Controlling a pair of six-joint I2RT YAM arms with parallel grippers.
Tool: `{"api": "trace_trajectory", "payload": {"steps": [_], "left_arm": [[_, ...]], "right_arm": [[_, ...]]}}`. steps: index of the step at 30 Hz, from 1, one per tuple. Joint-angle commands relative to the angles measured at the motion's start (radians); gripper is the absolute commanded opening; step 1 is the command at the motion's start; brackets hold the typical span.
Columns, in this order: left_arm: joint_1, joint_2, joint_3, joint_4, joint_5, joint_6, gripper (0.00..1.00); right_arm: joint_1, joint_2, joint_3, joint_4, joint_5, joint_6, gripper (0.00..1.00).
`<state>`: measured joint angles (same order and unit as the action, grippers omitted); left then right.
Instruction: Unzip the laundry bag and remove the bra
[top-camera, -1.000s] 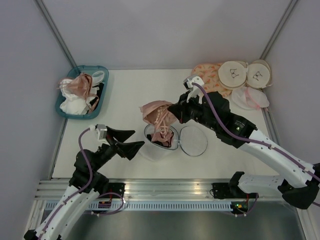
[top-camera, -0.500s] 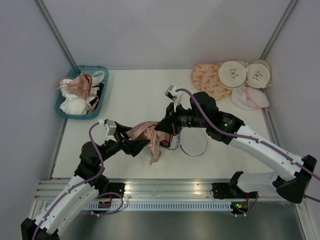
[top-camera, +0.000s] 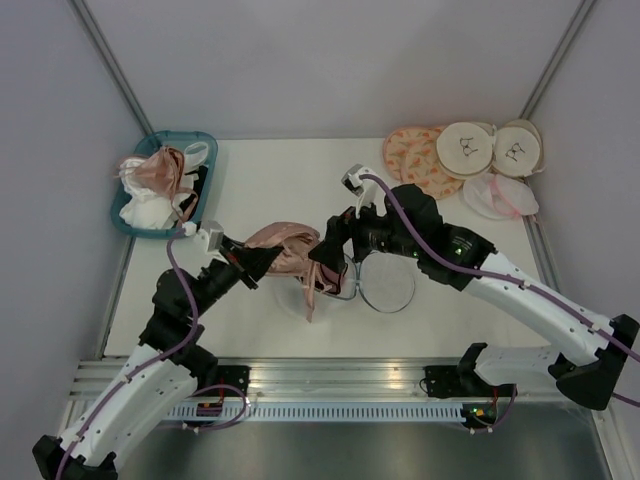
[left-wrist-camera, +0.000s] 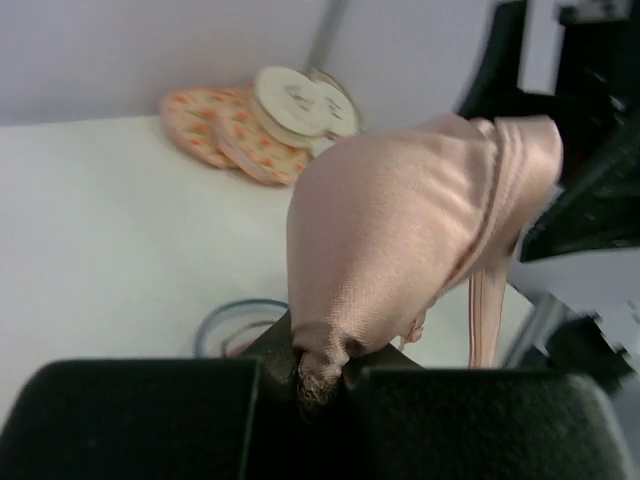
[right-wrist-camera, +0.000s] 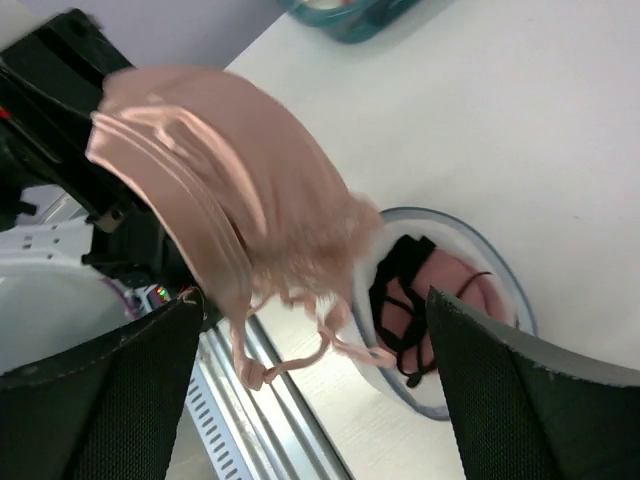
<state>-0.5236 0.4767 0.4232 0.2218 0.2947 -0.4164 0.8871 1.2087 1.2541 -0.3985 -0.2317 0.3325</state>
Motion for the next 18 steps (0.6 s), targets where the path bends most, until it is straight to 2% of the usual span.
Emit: {"api": "trace_trajectory", "payload": {"steps": [1, 6, 10, 12, 15, 16, 18], "left_arm": [[0.002, 0.026, 0.107, -0.093, -0.351, 0.059, 0.02], [0.007, 0.140, 0.219, -0.111, -0.673, 0.111, 0.02], [0.039, 0.262, 0.305, -0.036, -0.837, 0.183, 0.02], [0.100, 0.353, 0.374, -0.027, -0.906, 0.192, 0.02], [0.227, 0.471, 0.469, -0.019, -0.888, 0.163, 0.02], [0.303, 0.506, 0.524, -0.028, -0.867, 0.136, 0.02], [0.367, 0.597, 0.577, -0.044, -0.807, 0.119, 0.02]], "right_arm": [[-0.002, -0.109, 0.038, -0.031, 0.276, 0.008, 0.98], [-0.002, -0.188, 0.015, -0.060, 0.318, 0.014, 0.98], [-0.002, -0.265, -0.025, -0.085, 0.339, 0.036, 0.98], [-0.002, -0.290, -0.051, -0.097, 0.359, 0.046, 0.98], [-0.002, -0.333, -0.091, -0.112, 0.359, 0.053, 0.98], [-0.002, -0.345, -0.097, -0.128, 0.364, 0.057, 0.98], [0.000, -0.354, -0.119, -0.140, 0.361, 0.062, 0.98]]}}
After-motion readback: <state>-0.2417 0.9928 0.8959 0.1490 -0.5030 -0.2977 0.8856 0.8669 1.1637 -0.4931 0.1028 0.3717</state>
